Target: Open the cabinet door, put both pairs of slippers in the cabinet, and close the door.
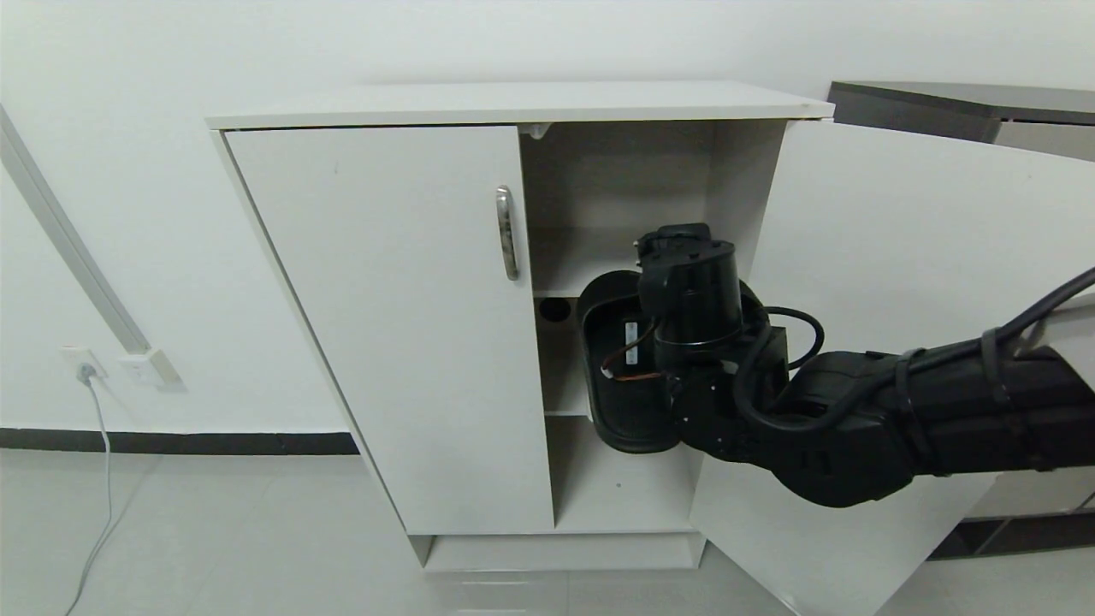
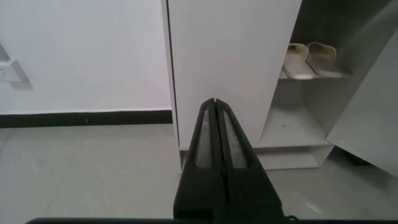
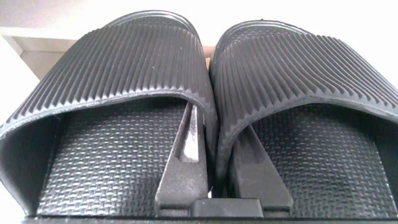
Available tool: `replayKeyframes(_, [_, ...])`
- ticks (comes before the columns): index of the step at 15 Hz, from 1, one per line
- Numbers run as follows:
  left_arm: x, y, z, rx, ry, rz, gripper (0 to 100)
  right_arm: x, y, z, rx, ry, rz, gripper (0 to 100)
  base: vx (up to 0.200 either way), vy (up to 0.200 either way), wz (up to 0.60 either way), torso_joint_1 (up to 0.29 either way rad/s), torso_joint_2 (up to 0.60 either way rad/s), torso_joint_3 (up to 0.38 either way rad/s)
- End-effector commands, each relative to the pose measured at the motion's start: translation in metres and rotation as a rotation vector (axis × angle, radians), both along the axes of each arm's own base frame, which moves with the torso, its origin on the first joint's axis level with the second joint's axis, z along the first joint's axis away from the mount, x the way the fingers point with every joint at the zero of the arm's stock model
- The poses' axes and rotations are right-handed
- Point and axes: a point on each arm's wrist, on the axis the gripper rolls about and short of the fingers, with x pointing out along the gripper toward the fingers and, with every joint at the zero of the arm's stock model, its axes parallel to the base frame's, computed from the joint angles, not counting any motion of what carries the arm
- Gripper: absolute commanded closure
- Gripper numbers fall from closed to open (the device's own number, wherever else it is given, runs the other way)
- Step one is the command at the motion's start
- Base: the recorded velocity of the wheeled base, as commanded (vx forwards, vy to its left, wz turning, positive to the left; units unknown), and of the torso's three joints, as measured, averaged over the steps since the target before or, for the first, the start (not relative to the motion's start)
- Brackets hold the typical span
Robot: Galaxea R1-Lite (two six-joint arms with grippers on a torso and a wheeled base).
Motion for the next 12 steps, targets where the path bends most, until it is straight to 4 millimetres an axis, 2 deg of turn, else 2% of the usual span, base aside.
replayKeyframes(1, [0.0,0.0,0.0,0.002,0.0,0.001,100,0.0018,0.0022,-0.005,-0.008,0.008,0.001,100,0.0,0.0,0.0,0.0,0.0,0.0])
replayKeyframes(11, [0.0,0.0,0.0,0.002,0.0,0.001,100,0.0006,0.0008,0.0006,-0.011,-0.003,0.0,100,0.0,0.0,0.0,0.0,0.0,0.0])
replayKeyframes(12, [0.0,0.0,0.0,0.002,0.0,0.001,100,0.0006,0.0008,0.0006,-0.011,-0.003,0.0,100,0.2,0.0,0.0,0.002,0.0,0.002])
